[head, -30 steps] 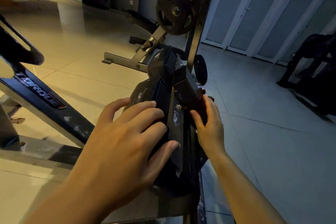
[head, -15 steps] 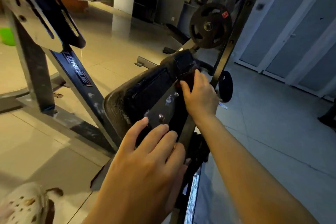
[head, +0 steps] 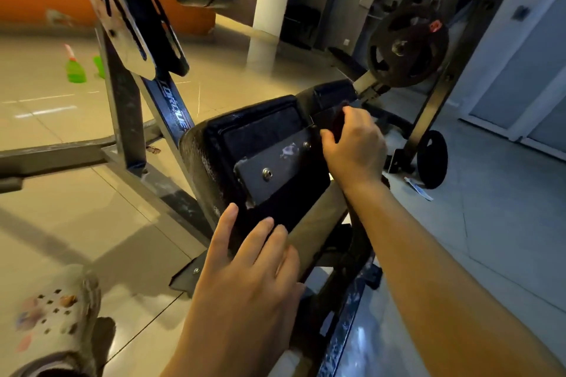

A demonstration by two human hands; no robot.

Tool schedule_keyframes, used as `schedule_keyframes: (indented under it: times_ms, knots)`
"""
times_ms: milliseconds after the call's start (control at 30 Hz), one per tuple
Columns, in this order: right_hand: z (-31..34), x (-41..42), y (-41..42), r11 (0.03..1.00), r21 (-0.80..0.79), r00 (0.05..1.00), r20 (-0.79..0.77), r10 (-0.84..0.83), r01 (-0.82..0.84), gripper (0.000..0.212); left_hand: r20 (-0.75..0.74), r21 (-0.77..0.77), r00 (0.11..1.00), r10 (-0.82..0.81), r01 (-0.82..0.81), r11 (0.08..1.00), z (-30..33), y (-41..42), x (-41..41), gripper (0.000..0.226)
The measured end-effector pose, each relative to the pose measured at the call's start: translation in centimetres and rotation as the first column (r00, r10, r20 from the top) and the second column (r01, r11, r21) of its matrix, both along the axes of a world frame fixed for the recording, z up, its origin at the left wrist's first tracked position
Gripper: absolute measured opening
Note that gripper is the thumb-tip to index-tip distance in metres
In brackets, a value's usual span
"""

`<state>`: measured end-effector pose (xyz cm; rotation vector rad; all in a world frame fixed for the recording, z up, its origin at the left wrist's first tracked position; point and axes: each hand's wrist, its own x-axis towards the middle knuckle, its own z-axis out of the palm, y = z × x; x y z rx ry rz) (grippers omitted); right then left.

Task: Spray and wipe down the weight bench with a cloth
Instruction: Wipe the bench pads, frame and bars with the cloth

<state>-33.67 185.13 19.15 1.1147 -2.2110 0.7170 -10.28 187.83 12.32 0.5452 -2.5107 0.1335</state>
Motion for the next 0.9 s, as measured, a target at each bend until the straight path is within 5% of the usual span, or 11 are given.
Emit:
schedule_keyframes:
  times_ms: [133,267,433,633,900]
  knots:
    - [0.3,-1.6,0.6,0.987,-0.015,0.986,-0.032,0.162,-0.163,0.048,-0.096,-0.087,0.993,-0.074,0.066,0.994,0.8,-0.1,-1.4,0.033]
    - [-2.4,-3.2,4.3,0.948,0.152,0.952,0.171,0.253,-0.279,0.078,-0.101,-0.13,0.989,-0.108,0.094,0.987,2.1,-1.2,-2.8,0.036]
    - [-5.4,-2.6,5.1,0.98,-0.001,0.936,0.295,0.192,-0.201,0.074,-0.077,-0.13,0.992,-0.099,0.089,0.988,2.9,-2.7,-3.6,0.038]
    - [-3.0,-1.2,2.1,0.995,-0.045,0.986,0.14,0.092,-0.087,0.065,-0.032,-0.261,0.996,-0.082,0.071,0.963,2.0,-5.3,-3.7,0.03]
    - [-3.6,-2.0,0.2,0.995,-0.087,0.983,0.17,0.072,-0.058,0.073,0.014,-0.308,0.994,-0.113,0.112,0.945,1.7,-4.5,-6.3,0.035]
